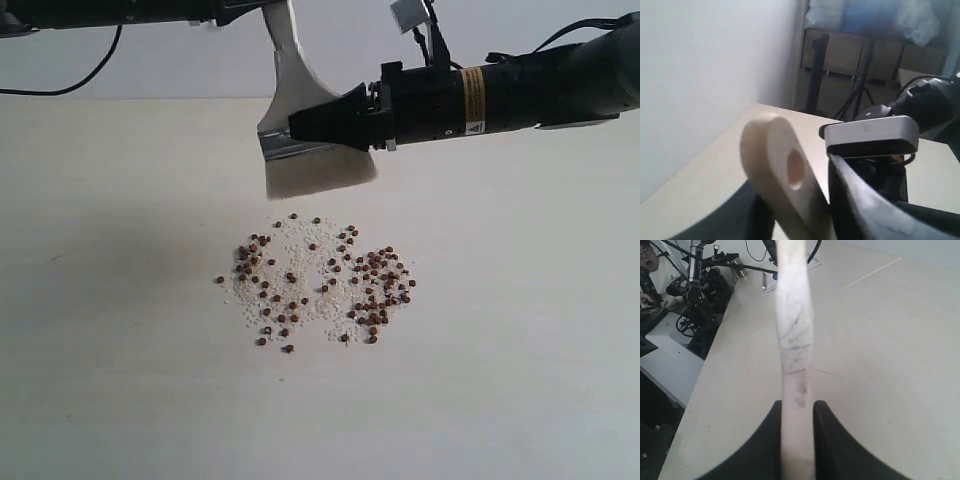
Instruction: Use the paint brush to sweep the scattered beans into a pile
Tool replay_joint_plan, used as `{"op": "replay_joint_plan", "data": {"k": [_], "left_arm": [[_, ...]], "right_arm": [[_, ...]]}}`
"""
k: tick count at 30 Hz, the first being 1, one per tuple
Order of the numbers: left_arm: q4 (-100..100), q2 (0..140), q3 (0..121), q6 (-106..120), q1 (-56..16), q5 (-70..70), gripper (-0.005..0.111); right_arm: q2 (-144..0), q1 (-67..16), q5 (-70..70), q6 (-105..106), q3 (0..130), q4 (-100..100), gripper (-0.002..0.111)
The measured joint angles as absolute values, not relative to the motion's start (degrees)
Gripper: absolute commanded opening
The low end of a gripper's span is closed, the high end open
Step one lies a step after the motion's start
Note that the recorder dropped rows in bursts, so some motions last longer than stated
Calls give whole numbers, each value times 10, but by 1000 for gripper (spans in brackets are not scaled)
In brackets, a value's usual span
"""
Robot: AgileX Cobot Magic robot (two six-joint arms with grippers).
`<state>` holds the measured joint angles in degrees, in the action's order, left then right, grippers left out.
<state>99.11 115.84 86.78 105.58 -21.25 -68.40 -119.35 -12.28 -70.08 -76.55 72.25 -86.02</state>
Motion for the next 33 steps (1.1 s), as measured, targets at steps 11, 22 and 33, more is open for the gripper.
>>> {"op": "replay_joint_plan", "data": {"k": [11,22,33], "left_arm": [[994,1158,868,1032,-213,-686,0],[985,1158,870,1009,-213,-712,0],[946,1158,870,1005,-214,-698,0]], "right_arm": [[-1193,-123,-701,-745,722,-855,14],[-1188,-123,-685,-694,722,-796,48],[-1181,-123,-695,-665,722,-736,49]]}}
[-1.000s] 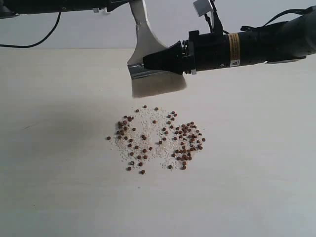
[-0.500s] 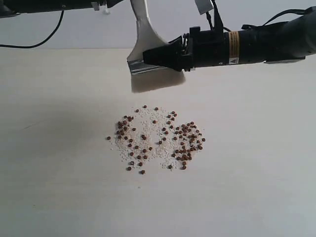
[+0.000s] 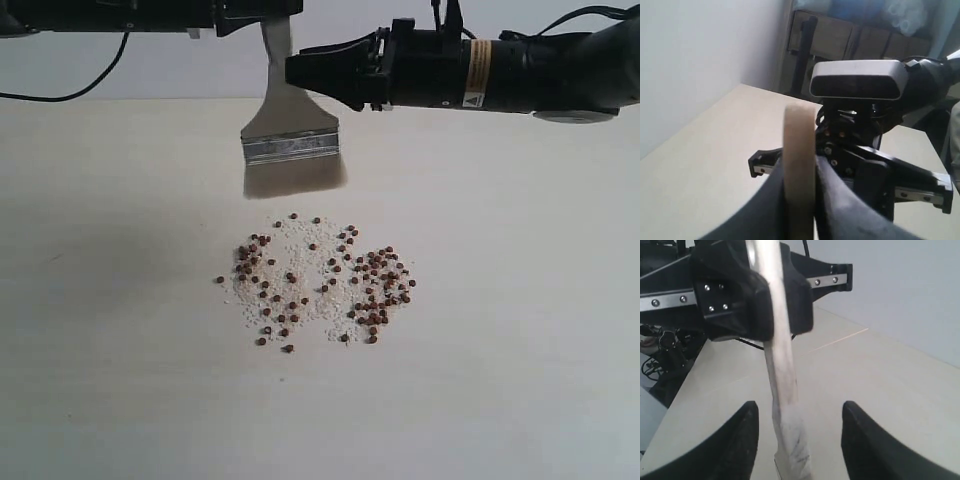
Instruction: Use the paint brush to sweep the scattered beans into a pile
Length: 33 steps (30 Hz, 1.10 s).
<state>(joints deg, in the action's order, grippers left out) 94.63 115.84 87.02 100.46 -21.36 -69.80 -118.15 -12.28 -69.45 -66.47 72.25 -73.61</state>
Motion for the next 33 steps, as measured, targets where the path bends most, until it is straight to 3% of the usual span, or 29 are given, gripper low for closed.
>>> {"op": "replay_joint_plan", "data": {"k": [17,23,31,33], "left_arm": [[916,1158,870,1006,-243,-695,0],[917,1166,870,1006,-243,-697,0],[919,1175,870,1002,-243,-715,0],[923,1176,870,1002,-243,-716,0]], "right_arm": [[-1161,-140,-695,-661,722,-748,47],[-1151,-140,-694,-668,722,-771,25],[-1151,-139,-683,-669,722,-791,1],[-1151,-139,-683,-669,722,-792,0]]}}
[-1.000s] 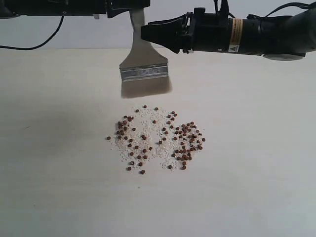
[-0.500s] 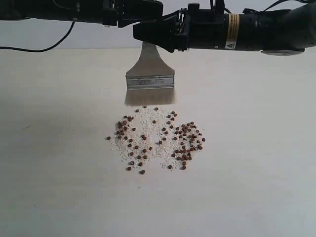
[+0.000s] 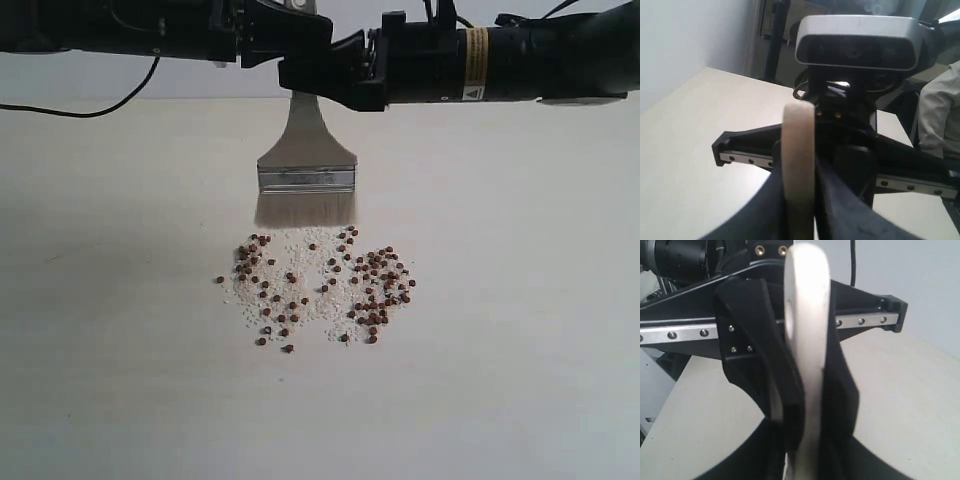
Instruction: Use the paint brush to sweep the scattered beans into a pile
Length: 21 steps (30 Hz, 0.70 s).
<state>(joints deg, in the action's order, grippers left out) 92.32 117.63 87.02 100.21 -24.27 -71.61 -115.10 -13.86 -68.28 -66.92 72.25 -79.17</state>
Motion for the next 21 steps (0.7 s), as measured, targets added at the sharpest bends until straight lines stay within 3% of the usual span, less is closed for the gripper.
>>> {"op": "replay_joint_plan", "data": {"k": [6,8,11,13,18,21], "left_arm": [[938,1179,870,1002,-243,-717,4],[943,1179,870,1006,-243,-717,29],[975,1179,870,1029,-244,-701,79],[983,1179,870,1046,-244,-696,95],[989,1171,870,1072,-243,-694,94],[992,1162,870,1076,-234,-687,86]], "right_arm": [[-1151,-138,-683,-669,722,-785,0],[-1151,-138,-682,-669,722,-779,0],[-1151,-139,-671,-672,722,-763,0],[-1151,-140,-657,-672,722,-755,0],[-1150,-140,-556,-632,722,-724,0],[-1141,-141,-503,-586,722,-697,0]]}}
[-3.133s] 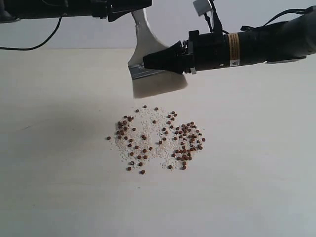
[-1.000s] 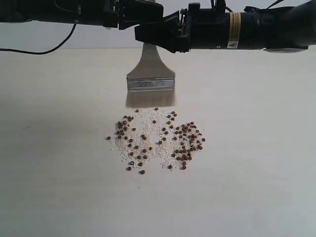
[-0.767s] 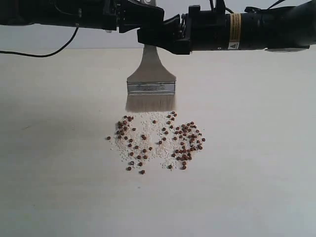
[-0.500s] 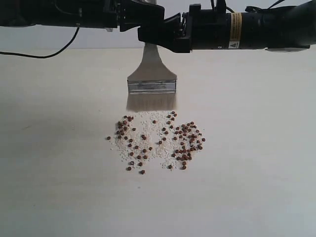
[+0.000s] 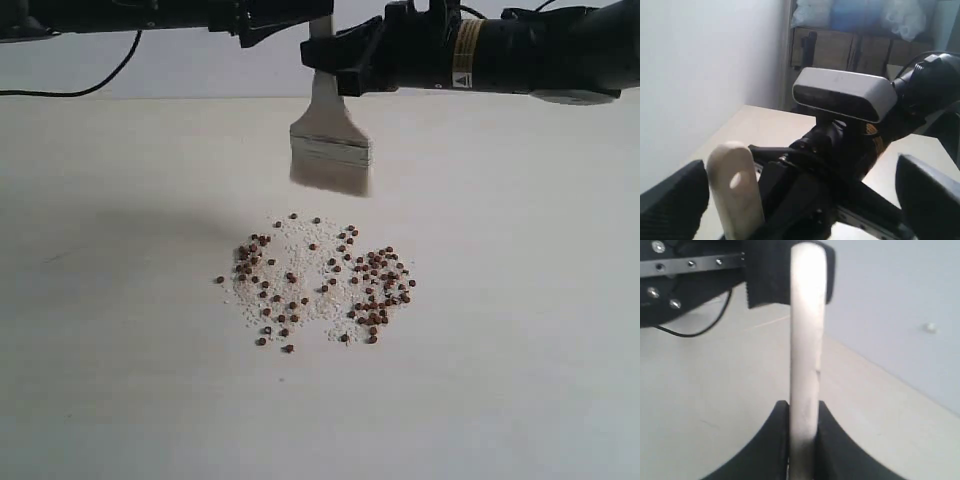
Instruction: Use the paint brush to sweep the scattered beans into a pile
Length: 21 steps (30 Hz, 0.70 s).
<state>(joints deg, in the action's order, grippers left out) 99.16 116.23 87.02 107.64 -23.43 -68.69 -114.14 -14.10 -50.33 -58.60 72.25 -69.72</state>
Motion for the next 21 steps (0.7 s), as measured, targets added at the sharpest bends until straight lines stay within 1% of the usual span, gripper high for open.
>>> {"op": "replay_joint_plan", "data": {"k": [1,3,5,6,7,8,13,16,21], "left_arm": [[992,1160,870,1078,-230,-687,81],[992,1158,870,1078,-219,-682,63],[992,1157,870,1069,-207,-668,42],[992,1156,870,1061,-201,-660,27],[990,1156,870,1047,-194,-647,7],[985,1156,870,1032,-186,-635,1],[943,1156,867,971,-150,-610,0],[938,1140,831,965,-136,-584,0],[956,1062,711,1016,-132,-428,0]], "right_arm": [[-1136,-141,-479,-568,722,-683,0],[-1126,-141,-425,-528,722,-656,0],[-1115,-141,-371,-484,722,-617,0],[-1111,-141,-350,-463,722,-600,0],[-1105,-141,-324,-434,722,-577,0],[-1100,-141,-299,-401,722,-554,0],[-1080,-141,-200,-223,722,-439,0],[-1074,-141,-171,-136,722,-366,0],[-1064,-141,-150,0,722,-226,0]]}}
